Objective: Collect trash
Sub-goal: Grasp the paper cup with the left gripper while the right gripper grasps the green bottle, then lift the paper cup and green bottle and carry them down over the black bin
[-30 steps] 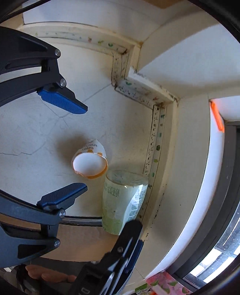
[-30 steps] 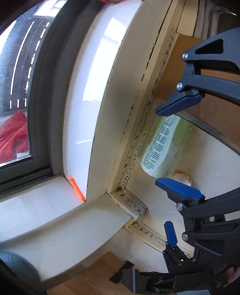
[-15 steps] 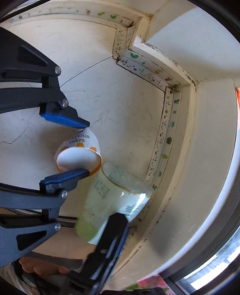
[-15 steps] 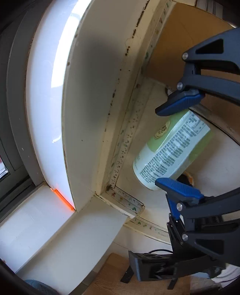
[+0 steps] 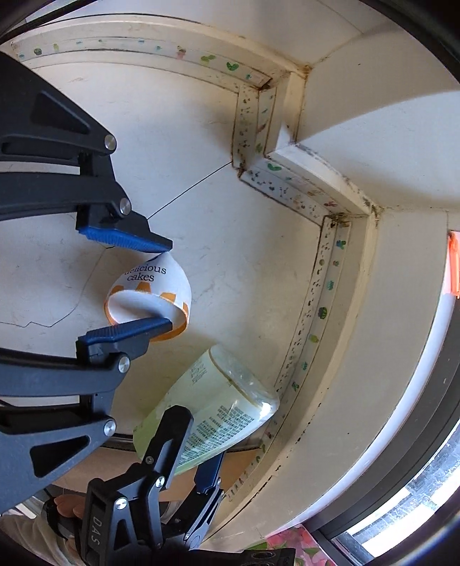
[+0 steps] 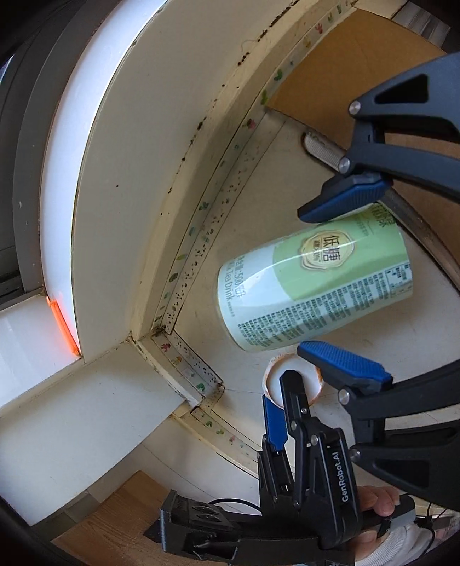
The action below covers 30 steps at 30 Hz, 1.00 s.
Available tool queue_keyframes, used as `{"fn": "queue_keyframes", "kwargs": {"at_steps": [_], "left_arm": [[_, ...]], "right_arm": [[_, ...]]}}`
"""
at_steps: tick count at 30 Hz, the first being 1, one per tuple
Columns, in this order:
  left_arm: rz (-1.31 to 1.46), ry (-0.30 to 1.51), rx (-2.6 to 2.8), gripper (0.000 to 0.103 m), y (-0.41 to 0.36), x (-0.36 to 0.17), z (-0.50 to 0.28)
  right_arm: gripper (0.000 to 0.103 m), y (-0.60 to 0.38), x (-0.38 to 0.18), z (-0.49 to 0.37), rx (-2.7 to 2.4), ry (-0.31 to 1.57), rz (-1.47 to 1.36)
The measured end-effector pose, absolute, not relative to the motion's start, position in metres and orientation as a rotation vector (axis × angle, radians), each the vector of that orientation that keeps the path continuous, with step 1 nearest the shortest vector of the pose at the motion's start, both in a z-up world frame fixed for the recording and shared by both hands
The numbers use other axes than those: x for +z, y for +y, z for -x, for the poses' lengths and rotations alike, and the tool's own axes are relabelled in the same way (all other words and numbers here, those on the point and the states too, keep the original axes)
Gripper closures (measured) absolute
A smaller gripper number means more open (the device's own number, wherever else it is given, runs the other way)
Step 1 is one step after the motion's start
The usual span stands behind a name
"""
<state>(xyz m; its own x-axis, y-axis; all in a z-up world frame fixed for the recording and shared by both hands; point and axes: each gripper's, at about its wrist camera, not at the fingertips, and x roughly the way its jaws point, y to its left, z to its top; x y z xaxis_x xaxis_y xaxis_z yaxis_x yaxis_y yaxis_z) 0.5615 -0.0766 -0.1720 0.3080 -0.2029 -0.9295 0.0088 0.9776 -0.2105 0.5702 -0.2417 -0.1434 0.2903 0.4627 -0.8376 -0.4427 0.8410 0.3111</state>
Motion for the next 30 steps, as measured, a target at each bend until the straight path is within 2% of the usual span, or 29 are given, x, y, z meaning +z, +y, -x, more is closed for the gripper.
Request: {"fn": "queue_keyframes", "kwargs": {"at_steps": [2,4,9,10,12,19,30], "left_arm": [[0.208,1.264,-0.162,0.049,-0.075,-0.174,-0.563],[0.235,1.271,-0.174,0.043,-0.071,-0.180,-0.564],[0.242,1.265,-0.158,0.044,-0.076,-0.184,-0.564],[0.246,1.258,-0.161,0.046,-0.082,-0.184,-0.566],[0.257,1.247,-0.167,0.063,-0.085,-0.183,-0.566],[0.152,1.141,-0.121,0.078,-0.094,-0.156,-0.545],[-0.026,0.998,-0.118,0.078,-0.086,-0.084,-0.445]], "right_arm": [[0.035,-0.240,-0.144,-0.565,0.610,1.119,-0.010],[0.036,-0.239,-0.143,-0.561,0.606,1.106,0.007],[0.038,-0.240,-0.143,-0.556,0.586,1.089,-0.002],[0.038,-0.241,-0.143,-0.555,0.580,1.086,-0.005],[0.038,-0.243,-0.142,-0.553,0.569,1.084,-0.013],[0.040,-0.250,-0.136,-0.534,0.517,1.067,-0.038],[0.040,-0.238,-0.082,-0.456,0.482,0.986,-0.122]]}}
